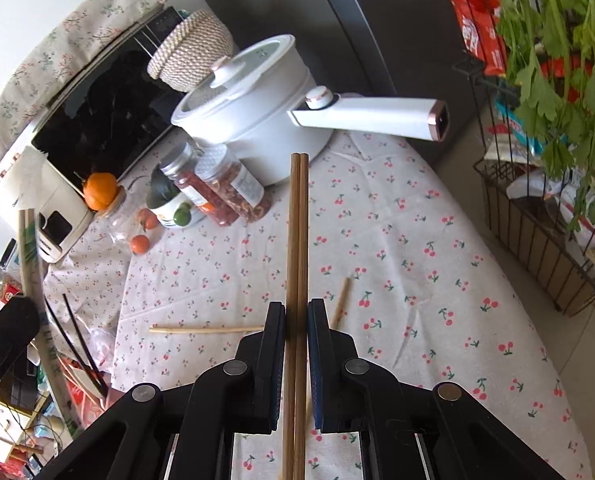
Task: Organize utensils
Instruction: 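Carry the held chopsticks toward the pink basket with both tools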
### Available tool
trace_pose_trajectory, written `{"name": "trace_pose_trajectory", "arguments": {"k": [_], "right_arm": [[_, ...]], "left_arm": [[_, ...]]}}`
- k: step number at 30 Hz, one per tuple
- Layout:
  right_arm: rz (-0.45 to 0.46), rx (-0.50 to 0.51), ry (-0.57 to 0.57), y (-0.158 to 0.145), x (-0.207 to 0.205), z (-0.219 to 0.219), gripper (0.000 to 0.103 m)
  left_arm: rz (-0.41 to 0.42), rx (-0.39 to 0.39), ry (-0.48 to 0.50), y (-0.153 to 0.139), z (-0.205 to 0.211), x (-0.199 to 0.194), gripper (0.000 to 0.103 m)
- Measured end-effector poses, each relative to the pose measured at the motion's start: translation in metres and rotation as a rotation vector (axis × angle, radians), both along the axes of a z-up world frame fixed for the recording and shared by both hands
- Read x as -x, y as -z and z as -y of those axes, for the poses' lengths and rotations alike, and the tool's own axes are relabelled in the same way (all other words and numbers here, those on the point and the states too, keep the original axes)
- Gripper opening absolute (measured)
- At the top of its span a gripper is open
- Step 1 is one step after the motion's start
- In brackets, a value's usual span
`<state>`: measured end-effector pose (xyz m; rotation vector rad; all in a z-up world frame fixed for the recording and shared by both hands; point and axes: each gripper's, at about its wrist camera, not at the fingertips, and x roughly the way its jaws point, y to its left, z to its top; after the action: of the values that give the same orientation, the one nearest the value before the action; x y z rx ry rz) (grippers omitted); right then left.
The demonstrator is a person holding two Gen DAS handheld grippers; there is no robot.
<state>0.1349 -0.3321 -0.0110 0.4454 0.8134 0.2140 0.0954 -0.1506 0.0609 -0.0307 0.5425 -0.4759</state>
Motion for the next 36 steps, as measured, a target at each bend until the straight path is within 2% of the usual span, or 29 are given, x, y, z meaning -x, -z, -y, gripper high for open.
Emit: {"name": "trace_pose_trajectory", "arguments": {"k": [7, 13, 16, 19, 26, 32, 36], "right_arm": [[0.142, 0.011, -0.047, -0.034, 0.024, -0.036, 0.007], [0.235, 0.024, -0.100, -0.049, 0.034, -0.076, 0.007], [0.256, 0.033, -0.119, -0.049, 0.032, -0.092, 0.007], [0.254, 0.049, -0.143, -0.047, 0.027, -0.107, 0.007], [0.247, 0.086, -0.177, -0.038, 0.012, -0.138, 0.007], [0.261, 0.084, -0.202, -0.037, 0.005, -0.157, 0.007], [0.269, 0.077, -0.201, -0.038, 0.003, -0.157, 0.007]], "left_arm": [[0.117, 0.074, -0.021, -0.037, -0.068, 0.048, 0.004], [0.259, 0.125, -0.119, -0.044, -0.130, 0.070, 0.004], [0.327, 0.162, -0.156, -0.030, -0.156, 0.075, 0.004], [0.381, 0.164, -0.214, -0.005, -0.173, 0.074, 0.004], [0.414, 0.107, -0.358, 0.027, -0.197, 0.041, 0.004], [0.389, 0.018, -0.345, 0.052, -0.180, 0.022, 0.004], [0.385, 0.011, -0.327, 0.056, -0.172, 0.022, 0.004]]}}
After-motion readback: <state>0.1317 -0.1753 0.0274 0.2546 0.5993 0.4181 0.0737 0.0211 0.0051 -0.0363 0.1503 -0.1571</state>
